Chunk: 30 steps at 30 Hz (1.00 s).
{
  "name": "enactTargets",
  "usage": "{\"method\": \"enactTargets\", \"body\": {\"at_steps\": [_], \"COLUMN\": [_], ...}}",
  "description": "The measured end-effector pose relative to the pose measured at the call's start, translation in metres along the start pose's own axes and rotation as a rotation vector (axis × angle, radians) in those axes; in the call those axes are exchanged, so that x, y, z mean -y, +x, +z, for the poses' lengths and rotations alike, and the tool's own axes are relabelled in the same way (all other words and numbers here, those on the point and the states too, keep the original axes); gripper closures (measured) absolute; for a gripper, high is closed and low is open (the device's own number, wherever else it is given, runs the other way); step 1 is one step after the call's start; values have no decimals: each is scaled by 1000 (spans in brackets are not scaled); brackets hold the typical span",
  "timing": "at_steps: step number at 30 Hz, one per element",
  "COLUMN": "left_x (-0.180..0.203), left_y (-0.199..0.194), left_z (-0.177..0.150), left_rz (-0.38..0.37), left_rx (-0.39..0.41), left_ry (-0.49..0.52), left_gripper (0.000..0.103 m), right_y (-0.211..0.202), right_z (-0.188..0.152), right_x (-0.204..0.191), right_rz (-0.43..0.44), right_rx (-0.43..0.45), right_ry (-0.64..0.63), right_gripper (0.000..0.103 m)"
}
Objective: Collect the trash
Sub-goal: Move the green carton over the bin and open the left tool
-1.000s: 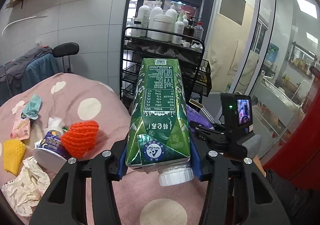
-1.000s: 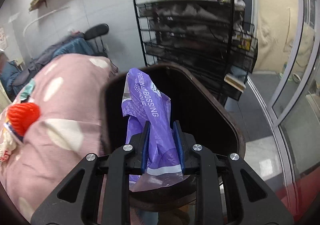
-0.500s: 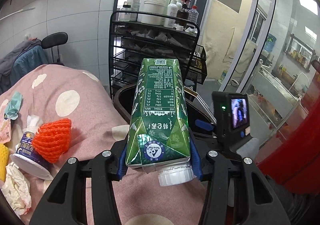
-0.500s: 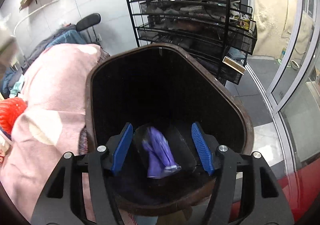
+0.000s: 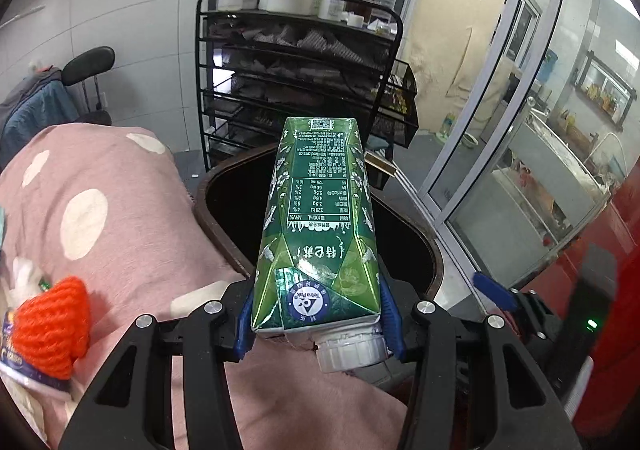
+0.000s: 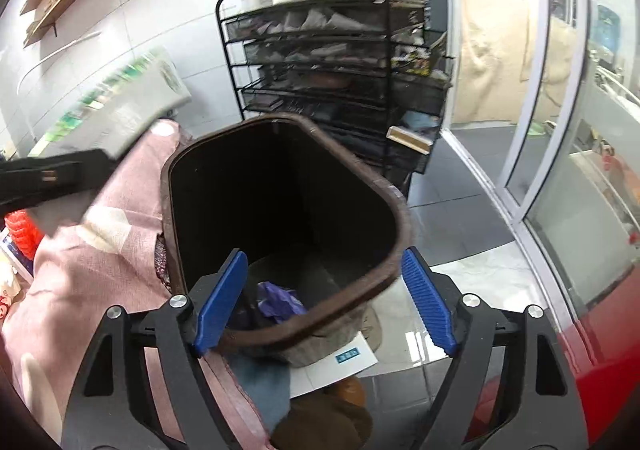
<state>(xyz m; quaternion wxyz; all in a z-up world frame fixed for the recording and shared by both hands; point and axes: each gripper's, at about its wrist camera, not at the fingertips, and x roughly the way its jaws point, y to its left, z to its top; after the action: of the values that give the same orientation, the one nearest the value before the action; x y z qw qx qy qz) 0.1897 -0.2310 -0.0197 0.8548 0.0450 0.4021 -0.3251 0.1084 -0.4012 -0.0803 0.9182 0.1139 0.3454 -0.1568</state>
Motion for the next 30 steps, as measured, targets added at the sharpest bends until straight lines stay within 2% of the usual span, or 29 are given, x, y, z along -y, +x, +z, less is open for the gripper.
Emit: {"method": "enactTargets", "body": {"at_steps": [9, 15, 17, 18, 19, 22, 26, 30], "left_x": [13, 16, 17, 17, 18, 18, 16, 3], "left_y": [57, 77, 81, 82, 81, 73, 51, 6], "left_z": [16, 18, 20, 21, 22, 21, 17, 9], "left_rz": [-14, -20, -21, -22, -24, -13, 15, 59], "left_rx": [-187, -243, -248, -251, -247, -211, -156, -46], "left_ry": [18, 22, 22, 21, 23, 43, 62, 56], "left_gripper": [53, 53, 48, 36, 26, 15, 14, 10], "right_y": [-21, -23, -24, -25, -25, -26, -28, -31], "right_z": [-7, -11, -11, -11, -12, -12, -13, -12], "right_x": [15, 20, 21, 21, 21, 19, 16, 9], "right_rz": [-31, -35, -37, -35, -35, -33, -20, 0], "right_rx": [12, -6, -4, -6, -7, -7, -2, 8], "right_ry": [19, 30, 34, 34, 34, 32, 30, 21], "right_gripper": [19, 19, 19, 18, 18, 18, 17, 17]}}
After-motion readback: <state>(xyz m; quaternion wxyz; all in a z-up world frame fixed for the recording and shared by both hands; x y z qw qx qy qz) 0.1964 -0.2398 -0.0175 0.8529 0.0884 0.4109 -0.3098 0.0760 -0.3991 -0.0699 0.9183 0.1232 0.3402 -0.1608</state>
